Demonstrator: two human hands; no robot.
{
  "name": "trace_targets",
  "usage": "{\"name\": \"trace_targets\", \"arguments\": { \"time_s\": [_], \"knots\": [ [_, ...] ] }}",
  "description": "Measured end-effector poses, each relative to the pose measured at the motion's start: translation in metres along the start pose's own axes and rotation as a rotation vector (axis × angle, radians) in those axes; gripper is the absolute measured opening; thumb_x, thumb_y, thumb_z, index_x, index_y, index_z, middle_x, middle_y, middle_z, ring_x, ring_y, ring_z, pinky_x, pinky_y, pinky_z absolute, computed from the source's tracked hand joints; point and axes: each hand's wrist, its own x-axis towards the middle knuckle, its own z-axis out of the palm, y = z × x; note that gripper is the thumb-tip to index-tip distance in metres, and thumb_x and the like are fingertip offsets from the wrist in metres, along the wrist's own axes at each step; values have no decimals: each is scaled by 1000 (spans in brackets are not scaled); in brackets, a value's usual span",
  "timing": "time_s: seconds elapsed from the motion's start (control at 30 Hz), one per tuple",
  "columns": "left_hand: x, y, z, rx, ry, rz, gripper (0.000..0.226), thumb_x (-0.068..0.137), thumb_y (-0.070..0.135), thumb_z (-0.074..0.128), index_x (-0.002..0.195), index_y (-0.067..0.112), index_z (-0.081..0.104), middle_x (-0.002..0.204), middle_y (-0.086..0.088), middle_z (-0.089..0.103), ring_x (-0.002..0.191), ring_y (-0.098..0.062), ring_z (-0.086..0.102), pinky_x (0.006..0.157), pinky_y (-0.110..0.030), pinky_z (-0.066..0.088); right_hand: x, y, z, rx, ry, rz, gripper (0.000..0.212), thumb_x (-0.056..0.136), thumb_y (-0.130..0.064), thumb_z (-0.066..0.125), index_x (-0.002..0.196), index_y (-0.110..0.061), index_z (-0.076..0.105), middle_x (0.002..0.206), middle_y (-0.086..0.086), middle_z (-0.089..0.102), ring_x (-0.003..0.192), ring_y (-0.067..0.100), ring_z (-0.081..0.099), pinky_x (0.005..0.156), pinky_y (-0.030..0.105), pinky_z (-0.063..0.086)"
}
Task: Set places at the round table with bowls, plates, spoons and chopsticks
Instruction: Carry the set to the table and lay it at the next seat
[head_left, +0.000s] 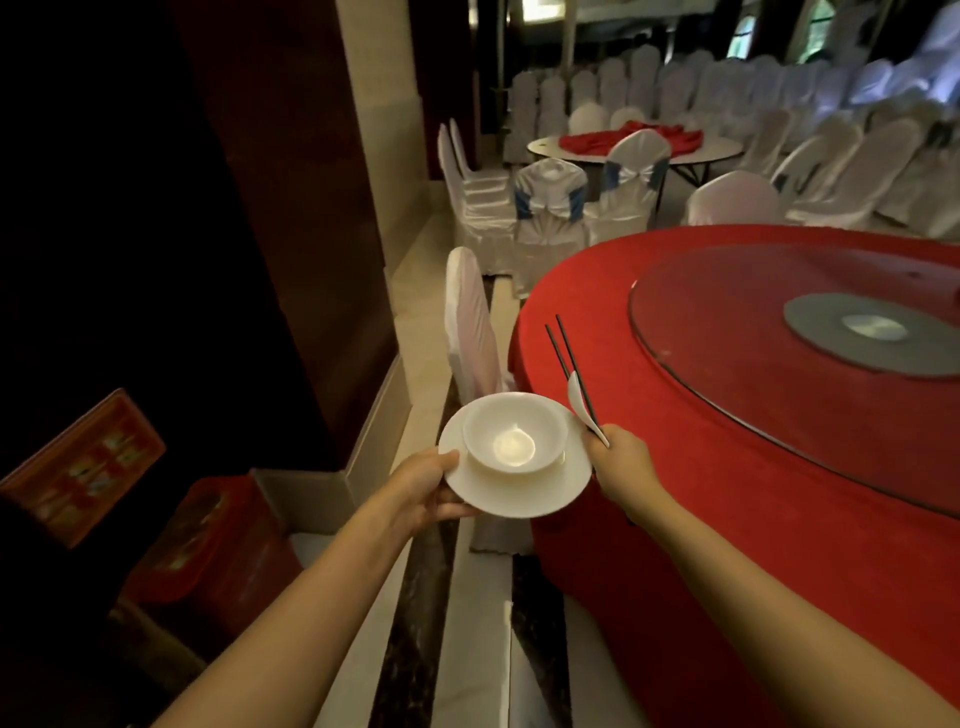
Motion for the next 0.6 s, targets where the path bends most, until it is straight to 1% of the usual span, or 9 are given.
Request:
{"name": "trace_targets", "arguments": {
  "time_s": [0.1, 0.17, 0.2, 0.3, 0.4, 0.43, 0.47, 0.53, 0.6],
  "knots": [
    [54, 28, 7, 41, -41, -30, 28, 95, 19, 51, 123, 18, 50, 90, -8, 68, 78, -24, 71, 51, -39, 59, 45, 3, 9, 21, 47, 49, 40, 94, -25, 46, 55, -18, 38, 56, -2, 44, 49, 12, 38, 45, 26, 27],
    [91, 45, 15, 60, -75, -44, 31, 95, 19, 50, 126, 16, 49, 97, -11, 68, 83, -26, 70, 51, -38, 59, 77, 6, 14, 30, 80, 65, 41, 93, -25, 47, 54, -17, 39, 55, -1, 45, 49, 14, 39, 45, 27, 28],
    [111, 54, 20, 70, -91, -48, 34, 95, 19, 50, 128, 15, 49, 101, -12, 68, 86, -27, 70, 53, -40, 60, 95, 7, 17, 34, 96, 75, 41, 93, -25, 47, 54, -16, 39, 54, -1, 45, 48, 14, 39, 45, 28, 29],
    [174, 82, 34, 109, -149, -64, 40, 95, 18, 50, 134, 13, 46, 107, -15, 67, 92, -29, 69, 60, -44, 61, 151, 15, 25, 15, 153, 99, 40, 93, -24, 46, 54, -16, 39, 55, -2, 45, 49, 11, 38, 45, 25, 25],
    [236, 116, 54, 173, -223, -91, 40, 95, 17, 50, 134, 8, 45, 109, -16, 66, 92, -29, 68, 56, -40, 61, 211, 23, 28, 9, 196, 130, 40, 94, -25, 46, 56, -16, 38, 58, -2, 46, 51, 11, 38, 46, 25, 23],
    [255, 128, 62, 198, -241, -100, 40, 95, 16, 49, 134, 7, 45, 110, -17, 66, 93, -29, 67, 57, -40, 61, 231, 26, 29, 2, 207, 145, 39, 94, -26, 46, 57, -16, 39, 58, -2, 46, 51, 11, 38, 46, 26, 23],
    [274, 138, 69, 217, -254, -109, 39, 96, 15, 48, 134, 7, 44, 109, -16, 65, 94, -29, 66, 59, -41, 60, 249, 28, 29, -10, 216, 160, 39, 94, -26, 46, 57, -15, 39, 59, -1, 46, 52, 11, 38, 46, 26, 23],
    [309, 159, 84, 254, -281, -109, 36, 96, 13, 47, 130, 5, 45, 101, -14, 63, 93, -28, 64, 64, -41, 58, 280, 32, 29, -12, 243, 190, 39, 94, -25, 46, 57, -15, 38, 58, -1, 46, 52, 12, 38, 46, 27, 23],
    [339, 178, 98, 301, -317, -107, 30, 96, 12, 45, 126, 7, 47, 93, -11, 63, 88, -26, 64, 67, -42, 57, 307, 35, 30, 10, 279, 223, 39, 94, -25, 46, 57, -15, 37, 57, -1, 45, 51, 11, 37, 46, 28, 23]
  ]
}}
